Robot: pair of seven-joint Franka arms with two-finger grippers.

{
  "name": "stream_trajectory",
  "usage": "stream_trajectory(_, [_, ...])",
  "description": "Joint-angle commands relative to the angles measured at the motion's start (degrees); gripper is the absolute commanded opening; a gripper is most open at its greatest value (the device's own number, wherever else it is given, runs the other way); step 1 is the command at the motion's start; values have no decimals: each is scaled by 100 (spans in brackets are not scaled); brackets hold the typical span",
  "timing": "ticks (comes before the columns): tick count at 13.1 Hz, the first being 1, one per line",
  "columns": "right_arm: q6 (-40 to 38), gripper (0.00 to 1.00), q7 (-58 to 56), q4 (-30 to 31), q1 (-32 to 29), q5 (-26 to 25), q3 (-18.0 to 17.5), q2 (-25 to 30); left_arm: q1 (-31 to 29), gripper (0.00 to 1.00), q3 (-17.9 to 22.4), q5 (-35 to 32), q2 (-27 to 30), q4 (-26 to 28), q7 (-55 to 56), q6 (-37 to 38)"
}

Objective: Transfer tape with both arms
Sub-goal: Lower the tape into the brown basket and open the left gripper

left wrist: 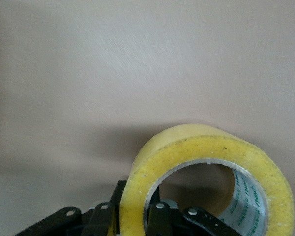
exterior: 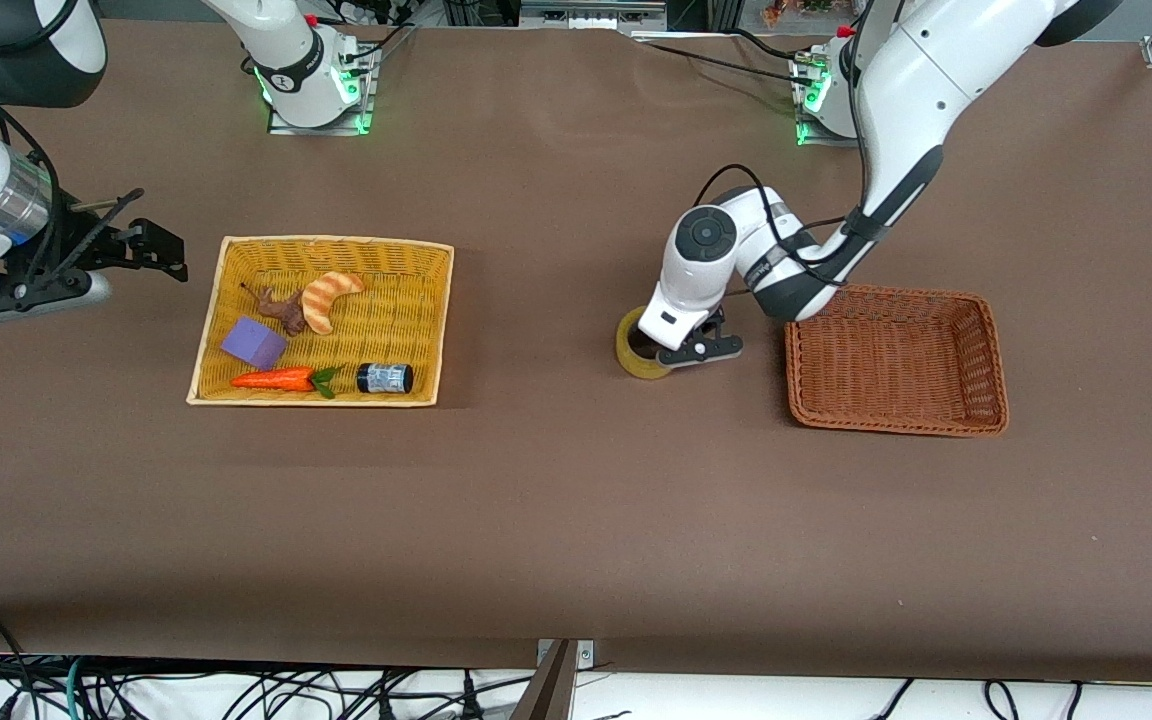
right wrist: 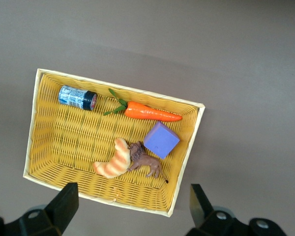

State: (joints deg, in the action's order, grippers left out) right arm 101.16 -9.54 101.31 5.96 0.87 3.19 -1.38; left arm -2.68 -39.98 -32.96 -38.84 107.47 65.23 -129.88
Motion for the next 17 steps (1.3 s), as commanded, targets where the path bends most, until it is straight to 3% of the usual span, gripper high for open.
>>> stream_trajectory(1, [141, 100, 92, 249, -7, -79, -29, 217, -233, 0, -239, 718, 113, -1188, -1804, 1923])
stream_trajectory(3, [123, 100, 84, 258, 2, -87, -29, 217, -338, 0, -90, 765, 288, -1492, -2801, 2659])
stream_trajectory(5, [106, 100, 66, 267, 2, -87, -29, 226, -444, 0, 356, 782, 534, -1475, -3933, 2670])
stream_trajectory(11, [97, 100, 66, 267, 2, -96, -38, 226, -383, 0, 2518, 2327, 834, -1370, -7345, 2310])
stream_trajectory(14, [97, 100, 57, 267, 2, -114, -38, 226, -374, 0, 2767, 2399, 887, -1010, -7745, 1985])
stream_trajectory(17, [97, 100, 57, 267, 2, -114, -29, 217, -374, 0, 2889, 2391, 957, -326, -7754, 1126])
